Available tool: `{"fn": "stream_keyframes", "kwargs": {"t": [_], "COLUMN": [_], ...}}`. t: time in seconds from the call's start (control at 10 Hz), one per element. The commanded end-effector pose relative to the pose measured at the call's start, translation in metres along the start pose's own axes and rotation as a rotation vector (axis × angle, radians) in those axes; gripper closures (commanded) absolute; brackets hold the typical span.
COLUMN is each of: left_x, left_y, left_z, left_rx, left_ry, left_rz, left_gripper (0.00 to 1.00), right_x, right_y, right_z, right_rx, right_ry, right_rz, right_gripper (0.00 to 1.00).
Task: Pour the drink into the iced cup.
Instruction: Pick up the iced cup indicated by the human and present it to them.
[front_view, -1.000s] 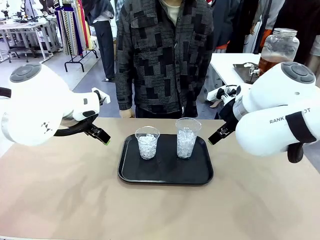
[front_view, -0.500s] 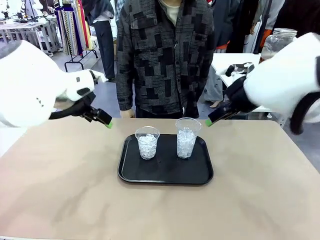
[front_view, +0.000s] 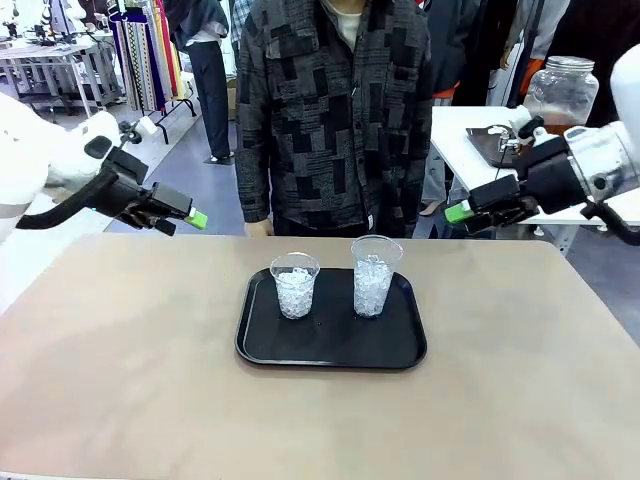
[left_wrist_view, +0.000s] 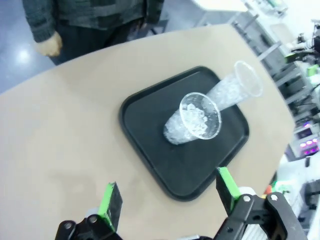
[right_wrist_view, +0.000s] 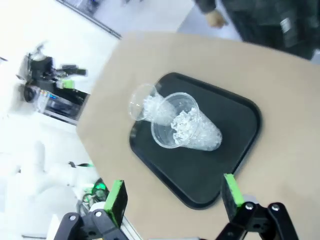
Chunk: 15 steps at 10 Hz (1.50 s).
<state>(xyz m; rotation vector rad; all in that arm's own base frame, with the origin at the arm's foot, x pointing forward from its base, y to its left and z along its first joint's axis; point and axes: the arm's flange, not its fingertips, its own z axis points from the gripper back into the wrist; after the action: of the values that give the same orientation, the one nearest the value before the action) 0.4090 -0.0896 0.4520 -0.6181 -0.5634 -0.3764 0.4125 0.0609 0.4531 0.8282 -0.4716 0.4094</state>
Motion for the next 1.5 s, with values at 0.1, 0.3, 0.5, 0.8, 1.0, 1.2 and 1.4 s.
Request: {"fn": "stream_keyframes", "kwargs": {"t": [0.1,0.3,0.5,0.8,1.0,1.2,1.4], "left_x": [-0.003,-0.005,-0.004,-0.012,-0.012,-0.005,-0.004], "left_y": [0.033,0.045,0.045,0.042,0.042,0.06,0.082], "left_z": [-0.028,-0.031,-0.028,-0.027,-0.027,-0.023,-0.021], "left_rx": [-0.133,-0.188,-0.189,-0.183,-0.183,-0.268,-0.344], "left_ry": [0.003,-0.006,-0.019,0.0,0.0,0.001,-0.052], "left_rz": [0.065,0.088,0.067,0.104,0.104,0.168,0.279], "left_gripper": [0.0,0.0,0.0,0.0,0.0,0.0,0.0], "right_x": [0.004,0.004,0.004,-0.005,-0.005,0.008,0.021], "right_y": [-0.043,-0.054,-0.049,-0.057,-0.057,-0.064,-0.084], "right_z": [-0.011,-0.014,-0.017,-0.015,-0.015,-0.014,-0.009], "right_rx": [0.115,0.136,0.108,0.128,0.128,0.162,0.242], "right_ry": [-0.024,-0.027,-0.009,-0.004,-0.004,-0.03,-0.082], "right_rz": [-0.118,-0.156,-0.127,-0.182,-0.182,-0.282,-0.468], "right_gripper": [0.0,0.0,0.0,0.0,0.0,0.0,0.0]}}
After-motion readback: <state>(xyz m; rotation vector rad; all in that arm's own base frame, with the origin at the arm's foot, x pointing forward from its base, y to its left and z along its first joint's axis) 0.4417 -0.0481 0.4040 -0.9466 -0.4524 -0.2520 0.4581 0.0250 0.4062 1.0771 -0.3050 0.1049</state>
